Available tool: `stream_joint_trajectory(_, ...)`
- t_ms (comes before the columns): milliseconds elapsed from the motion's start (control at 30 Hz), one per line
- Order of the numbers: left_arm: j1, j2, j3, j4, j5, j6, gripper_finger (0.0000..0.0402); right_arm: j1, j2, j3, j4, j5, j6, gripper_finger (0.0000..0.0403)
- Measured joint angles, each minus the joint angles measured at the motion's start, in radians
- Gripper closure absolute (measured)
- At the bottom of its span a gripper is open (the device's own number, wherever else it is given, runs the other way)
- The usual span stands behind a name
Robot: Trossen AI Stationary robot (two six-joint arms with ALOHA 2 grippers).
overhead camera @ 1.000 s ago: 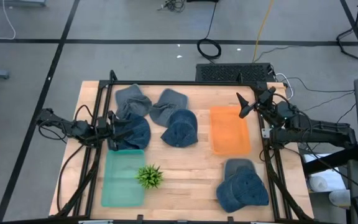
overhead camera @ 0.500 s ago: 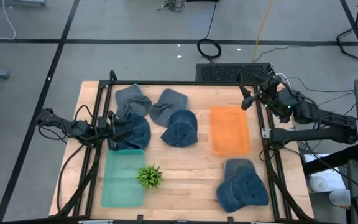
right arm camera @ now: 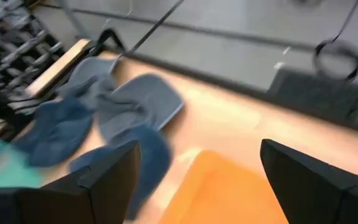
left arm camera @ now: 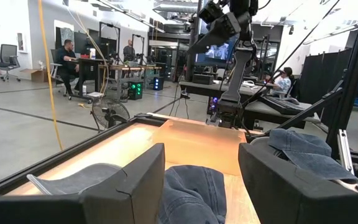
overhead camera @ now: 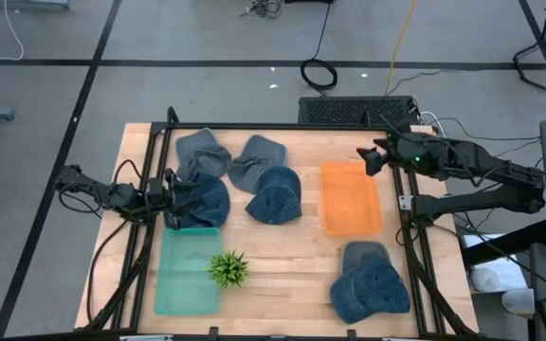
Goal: Pick & Place hat
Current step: Put the bottom blue cap into the orange bin
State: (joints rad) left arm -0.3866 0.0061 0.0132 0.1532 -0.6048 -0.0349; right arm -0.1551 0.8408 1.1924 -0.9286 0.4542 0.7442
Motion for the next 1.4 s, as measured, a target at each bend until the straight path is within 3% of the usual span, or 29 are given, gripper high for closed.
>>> stream_joint_trajectory(533, 0.000, 0.000, 0.000, 0.000, 0.000, 0.000, 0.0187, 0.000, 0.025, 0.028, -0.062, -0.329, 0.223, 0.0085)
stream_joint_trajectory(967, 0.000, 0.000, 0.000, 0.000, 0.000, 0.000, 0.0188, -0.015, 0.086, 0.028, -0.430, -0.378, 0.278, 0.0085)
stream_joint_trajectory(1200, 0.000, 0.000, 0.000, 0.000, 0.000, 0.000, 0.0188, 0.038, 0.140, 0.028, -0.378, -0.374, 0.295, 0.0085)
stream_joint_trajectory(1400, 0.000, 0.000, 0.000, 0.000, 0.000, 0.000, 0.0188, 0.179, 0.186, 0.028, -0.271, -0.374, 0.401, 0.0085)
